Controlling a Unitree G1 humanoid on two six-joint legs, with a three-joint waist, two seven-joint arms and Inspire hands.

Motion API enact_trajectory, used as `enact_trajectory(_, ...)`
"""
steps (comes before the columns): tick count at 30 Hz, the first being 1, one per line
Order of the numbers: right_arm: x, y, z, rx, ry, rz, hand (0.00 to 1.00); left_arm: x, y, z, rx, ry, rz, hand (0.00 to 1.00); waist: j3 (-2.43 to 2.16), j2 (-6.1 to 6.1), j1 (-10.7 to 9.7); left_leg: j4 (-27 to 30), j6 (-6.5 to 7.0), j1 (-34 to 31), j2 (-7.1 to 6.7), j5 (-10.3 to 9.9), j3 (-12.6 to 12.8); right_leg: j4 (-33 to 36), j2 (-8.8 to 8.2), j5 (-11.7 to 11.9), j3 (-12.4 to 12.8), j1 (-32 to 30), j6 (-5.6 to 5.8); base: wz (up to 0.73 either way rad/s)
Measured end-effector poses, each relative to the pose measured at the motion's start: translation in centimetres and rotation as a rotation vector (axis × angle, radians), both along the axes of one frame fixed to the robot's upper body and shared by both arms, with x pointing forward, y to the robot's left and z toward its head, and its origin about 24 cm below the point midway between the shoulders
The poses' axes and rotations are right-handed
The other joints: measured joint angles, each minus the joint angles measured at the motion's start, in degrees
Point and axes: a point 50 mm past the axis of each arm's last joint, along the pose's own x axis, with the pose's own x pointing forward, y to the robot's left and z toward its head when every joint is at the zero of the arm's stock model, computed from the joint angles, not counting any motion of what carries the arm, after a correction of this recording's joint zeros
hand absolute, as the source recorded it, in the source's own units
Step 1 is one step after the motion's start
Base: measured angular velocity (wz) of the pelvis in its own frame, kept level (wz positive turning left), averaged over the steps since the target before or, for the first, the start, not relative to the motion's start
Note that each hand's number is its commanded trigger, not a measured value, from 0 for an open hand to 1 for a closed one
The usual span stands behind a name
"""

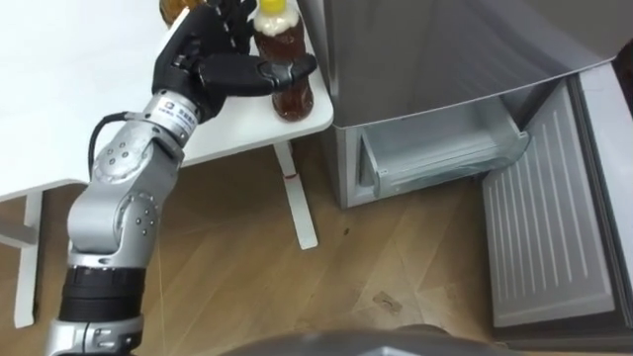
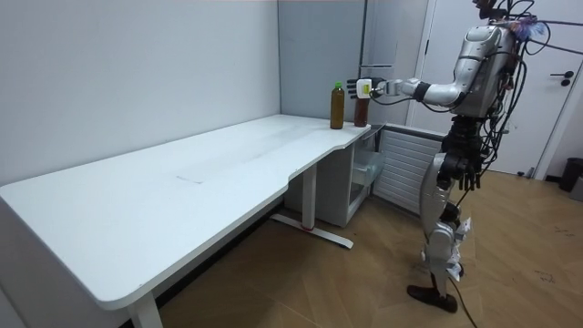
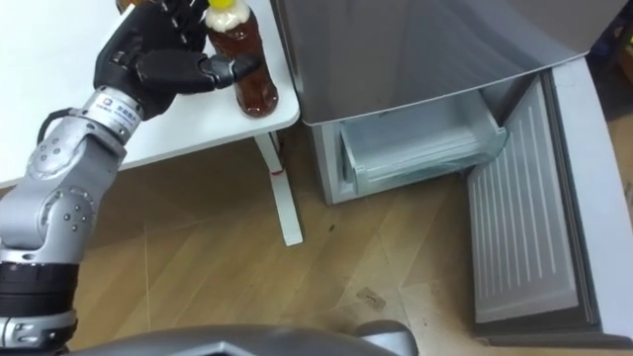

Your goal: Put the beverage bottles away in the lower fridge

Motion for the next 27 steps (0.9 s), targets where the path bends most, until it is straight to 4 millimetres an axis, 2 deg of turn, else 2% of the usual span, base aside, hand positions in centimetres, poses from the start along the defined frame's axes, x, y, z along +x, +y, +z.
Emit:
enact_trajectory(13, 0.84, -0.03, 0.05, -0.003, -0.031, 0.008, 0.00, 0.29, -0.01, 0.20, 0.003, -0.005, 0.011, 0.00, 0.16, -0.14, -0.16, -0.09, 0.00, -0.07, 0.03, 0.00, 1.39, -0.06, 0.01, 0.07, 1.08, -0.22, -0.04, -0.05)
enact_trajectory(20, 0.85, 0.00, 0.05, 0.003, -0.030, 0.008, 0.00, 0.39, 0.03, 0.03, 0.003, 0.003, 0.010, 0.00, 0.46, 0.47, -0.33, -0.08, 0.00, 0.00, 0.03, 0.00, 1.42, -0.07, 0.02, 0.09, 1.40, -0.35, -0.03, 0.00)
enact_trajectory(21, 0.83, 0.02, 0.04, 0.006, -0.029, 0.008, 0.00, 0.50, 0.05, -0.08, 0.003, 0.009, 0.009, 0.21, 0.51, 0.60, -0.36, -0.08, 0.00, -0.02, 0.03, 0.00, 1.41, -0.07, 0.02, 0.09, 1.40, -0.37, -0.03, 0.00)
enact_trajectory(22, 0.82, 0.02, 0.04, 0.006, -0.029, 0.008, 0.00, 0.58, 0.05, -0.11, 0.003, 0.011, 0.009, 0.55, 0.52, 0.64, -0.37, -0.08, 0.00, -0.04, 0.03, 0.00, 1.41, -0.07, 0.02, 0.09, 1.39, -0.39, -0.03, 0.00)
enact_trajectory(23, 0.81, 0.02, 0.05, 0.007, -0.028, 0.010, 0.00, 0.70, 0.06, -0.16, 0.003, 0.014, 0.010, 0.66, 0.47, 0.73, -0.39, -0.08, 0.00, -0.12, 0.03, 0.00, 1.41, -0.06, 0.03, 0.10, 1.39, -0.46, -0.03, 0.00)
enact_trajectory(25, 0.79, 0.02, 0.05, 0.007, -0.027, 0.010, 0.00, 0.74, 0.08, -0.25, 0.002, 0.018, 0.010, 0.98, 0.44, 0.78, -0.51, -0.08, 0.00, -0.11, 0.03, 0.00, 1.41, -0.04, 0.03, 0.12, 1.39, -0.48, -0.02, 0.00)
enact_trajectory(27, 0.76, 0.03, 0.04, 0.009, -0.025, 0.010, 0.00, 0.74, 0.09, -0.27, 0.002, 0.019, 0.010, 1.00, 0.44, 0.77, -0.60, -0.08, 0.00, -0.09, 0.03, 0.00, 1.40, -0.01, 0.03, 0.16, 1.38, -0.49, 0.00, 0.00)
